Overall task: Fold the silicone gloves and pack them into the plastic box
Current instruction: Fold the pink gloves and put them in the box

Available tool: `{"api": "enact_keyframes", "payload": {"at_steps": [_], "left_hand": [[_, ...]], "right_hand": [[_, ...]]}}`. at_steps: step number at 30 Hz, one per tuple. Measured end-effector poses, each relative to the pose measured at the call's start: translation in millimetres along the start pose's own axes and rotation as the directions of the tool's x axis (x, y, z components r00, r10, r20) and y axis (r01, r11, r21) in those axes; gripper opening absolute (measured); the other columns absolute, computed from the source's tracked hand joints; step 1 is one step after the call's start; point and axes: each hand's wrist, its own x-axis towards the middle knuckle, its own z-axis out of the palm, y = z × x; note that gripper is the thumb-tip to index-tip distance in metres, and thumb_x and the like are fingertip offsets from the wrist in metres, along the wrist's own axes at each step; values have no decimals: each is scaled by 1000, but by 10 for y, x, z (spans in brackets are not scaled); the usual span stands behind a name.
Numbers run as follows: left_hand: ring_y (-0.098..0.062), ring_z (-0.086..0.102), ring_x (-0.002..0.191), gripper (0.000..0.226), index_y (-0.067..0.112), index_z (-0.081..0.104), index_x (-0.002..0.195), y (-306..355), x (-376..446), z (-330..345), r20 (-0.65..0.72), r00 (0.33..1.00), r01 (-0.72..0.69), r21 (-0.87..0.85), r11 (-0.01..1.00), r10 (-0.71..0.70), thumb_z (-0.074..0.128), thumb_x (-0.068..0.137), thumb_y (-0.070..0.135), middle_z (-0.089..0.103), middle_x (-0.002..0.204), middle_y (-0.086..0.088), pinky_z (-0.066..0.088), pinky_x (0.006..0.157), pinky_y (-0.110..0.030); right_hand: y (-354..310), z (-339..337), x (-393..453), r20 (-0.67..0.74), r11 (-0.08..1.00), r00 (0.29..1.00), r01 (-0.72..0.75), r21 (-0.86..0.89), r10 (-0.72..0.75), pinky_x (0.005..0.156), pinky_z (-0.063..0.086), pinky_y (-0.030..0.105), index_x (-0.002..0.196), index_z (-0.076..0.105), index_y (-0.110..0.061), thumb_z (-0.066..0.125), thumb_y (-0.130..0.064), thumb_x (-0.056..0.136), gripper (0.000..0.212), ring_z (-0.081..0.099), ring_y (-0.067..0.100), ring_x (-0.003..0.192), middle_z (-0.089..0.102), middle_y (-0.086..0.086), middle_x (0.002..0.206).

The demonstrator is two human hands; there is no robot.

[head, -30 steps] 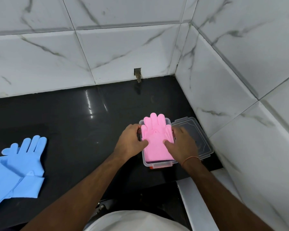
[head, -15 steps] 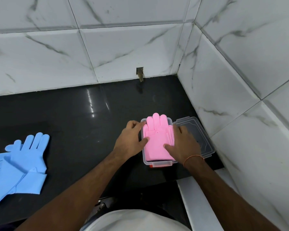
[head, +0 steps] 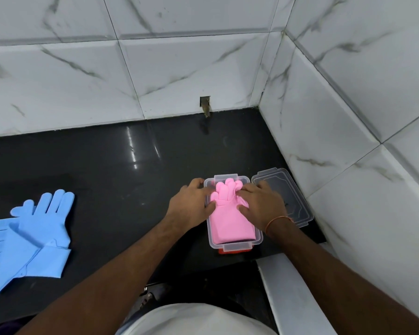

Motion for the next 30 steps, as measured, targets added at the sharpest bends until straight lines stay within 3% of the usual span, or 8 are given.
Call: {"api": "enact_keyframes", "payload": {"at_steps": [3,6,8,10,13,18,23,30], "left_hand": [[-29,43,154,63,34,41,166,24,-44,-10,-69,997,-17,40,999,20,56,109,55,32,177,0,51,120,-51],[-24,36,158,60,32,41,165,31,-89,-40,-203,975,-80,54,995,90,52,110,55,33,176,4,40,128,-49],[-21,38,154,54,32,47,162,41,-83,-82,-249,943,-207,89,974,223,52,111,50,41,171,5,38,124,-44],[-23,48,147,48,29,54,158,80,-28,-130,-226,886,-382,137,914,404,58,111,36,53,164,2,42,118,-43],[-25,59,139,45,23,60,155,205,162,-135,-86,827,-537,168,827,555,59,110,18,62,156,-2,52,114,-44],[-31,64,137,53,16,54,157,400,478,-56,79,860,-500,334,799,505,67,106,15,62,154,-10,60,110,-52],[-32,68,134,47,11,56,154,466,599,46,133,865,-489,436,756,483,65,109,17,65,153,-11,61,107,-52],[-28,70,131,38,9,65,145,439,724,143,202,866,-498,416,760,457,42,120,24,73,142,-9,59,110,-47]], "right_hand": [[-37,-23,-2,2,999,1000,-10,-50,10,112,47,45,151,52,-34,52,-67,100,61,51,21,137,57,-8,155],[-119,-105,-143,-101,999,994,-46,-6,46,108,50,50,143,60,-26,63,-64,95,62,58,27,132,62,1,149],[-217,-110,-298,-222,997,975,-16,70,31,96,59,51,135,69,-14,81,-51,88,60,67,34,118,69,11,138],[-335,-55,-428,-260,990,966,19,141,18,91,62,48,136,69,-12,85,-41,88,58,69,34,112,69,14,137],[-514,-8,-461,-52,978,998,-19,209,30,102,57,44,152,52,-18,75,-38,95,65,64,30,120,51,9,155],[-620,63,-338,176,987,982,-87,138,62,110,52,51,163,31,-21,73,-39,97,80,58,34,130,39,6,164],[-575,110,-232,286,974,955,-130,183,74,113,50,48,158,40,-20,77,-39,93,78,61,32,132,53,6,156],[-552,250,-172,289,962,956,-126,244,52,112,52,46,154,46,-20,77,-46,87,77,63,29,127,56,5,151]]}}
